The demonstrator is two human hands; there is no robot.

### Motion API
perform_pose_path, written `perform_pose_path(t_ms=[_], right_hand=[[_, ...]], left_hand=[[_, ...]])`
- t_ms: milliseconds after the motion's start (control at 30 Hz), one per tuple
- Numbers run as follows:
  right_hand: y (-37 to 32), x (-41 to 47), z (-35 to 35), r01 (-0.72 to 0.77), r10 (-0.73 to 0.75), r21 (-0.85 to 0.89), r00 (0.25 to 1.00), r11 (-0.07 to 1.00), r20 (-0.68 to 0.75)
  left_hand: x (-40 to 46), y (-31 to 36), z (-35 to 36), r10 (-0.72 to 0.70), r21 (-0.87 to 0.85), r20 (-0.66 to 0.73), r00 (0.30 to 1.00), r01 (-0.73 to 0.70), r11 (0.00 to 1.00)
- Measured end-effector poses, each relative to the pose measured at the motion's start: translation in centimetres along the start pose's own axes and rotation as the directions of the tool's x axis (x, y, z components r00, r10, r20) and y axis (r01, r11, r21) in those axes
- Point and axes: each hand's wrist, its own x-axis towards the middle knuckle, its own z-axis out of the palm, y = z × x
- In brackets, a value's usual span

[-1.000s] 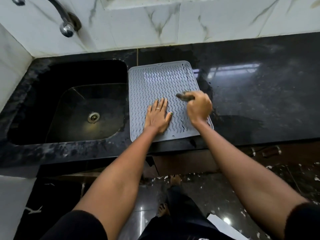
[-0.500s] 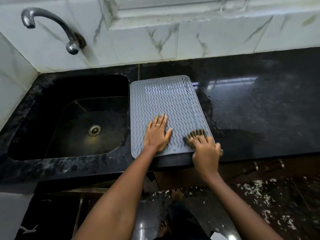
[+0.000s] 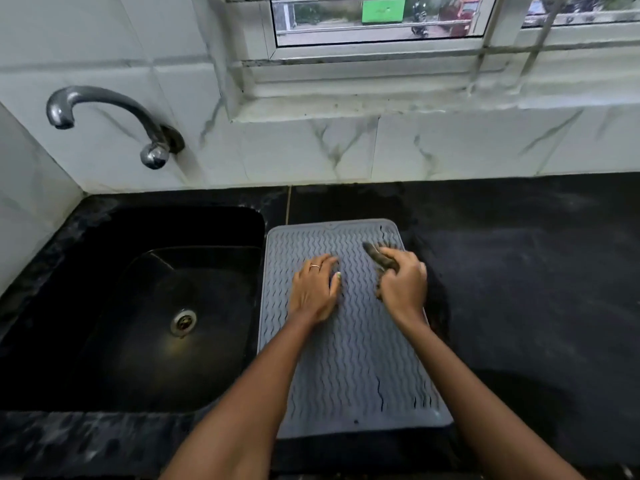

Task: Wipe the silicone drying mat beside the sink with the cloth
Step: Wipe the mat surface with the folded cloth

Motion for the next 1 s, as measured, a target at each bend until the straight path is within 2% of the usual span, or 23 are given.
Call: perform_pose_path(t_ms=[67, 100, 133, 233, 300, 467, 633, 800, 900, 1000], right_hand=[[-1.0, 3.3, 2.4, 0.075, -0.083, -0.104, 0.994, 0.992, -0.071], [-1.2, 4.9, 3.5, 0.1, -0.111, -0.165, 0.992, 0.981, -0.059], [-1.2, 6.1, 4.5, 0.114, -0.118, -0.247, 0.993, 0.962, -0.002], [-0.1, 9.2, 7.2, 0.11, 0.011, -0.53, 0.975, 0.841, 0.22], [0.6, 10.0, 8.5, 0.152, 0.007, -0.607, 0.968, 0.78, 0.251], [1.5, 11.5, 10.4, 0.299, -0.139, -0.56, 0.94, 0.772, 0.31], [1.5, 9.9, 9.4, 0.35, -0.172, -0.562, 0.923, 0.749, 0.345], [1.9, 3.9, 6.1, 0.339, -0.113, -0.612, 0.919, 0.715, 0.376], [1.7, 0.4, 3.8, 0.368, -0.045, -0.66, 0.891, 0.655, 0.452], [0.2, 2.5, 2.6, 0.312, 0.029, -0.629, 0.882, 0.712, 0.47]], left_hand=[[3.0, -0.1, 0.4, 0.014, 0.022, 0.044, 0.999, -0.015, 1.0], [4.5, -0.2, 0.6, 0.024, 0.041, 0.062, 0.998, -0.027, 0.999], [5.6, -0.4, 0.7, 0.031, 0.059, 0.072, 0.997, -0.036, 0.998], [8.8, -1.1, 1.3, 0.023, 0.11, 0.117, 0.993, -0.036, 0.993], [9.4, -1.8, 1.9, 0.013, 0.154, 0.117, 0.993, -0.031, 0.988], [9.4, -2.3, 2.6, 0.033, 0.169, 0.082, 0.996, -0.046, 0.985], [9.4, -2.3, 2.6, 0.03, 0.197, 0.099, 0.995, -0.049, 0.979], [9.5, -2.3, 2.5, 0.041, 0.183, 0.097, 0.994, -0.058, 0.981], [9.4, -2.4, 2.6, 0.049, 0.167, 0.094, 0.994, -0.065, 0.984], [9.3, -2.4, 2.6, 0.044, 0.169, 0.098, 0.994, -0.06, 0.984]])
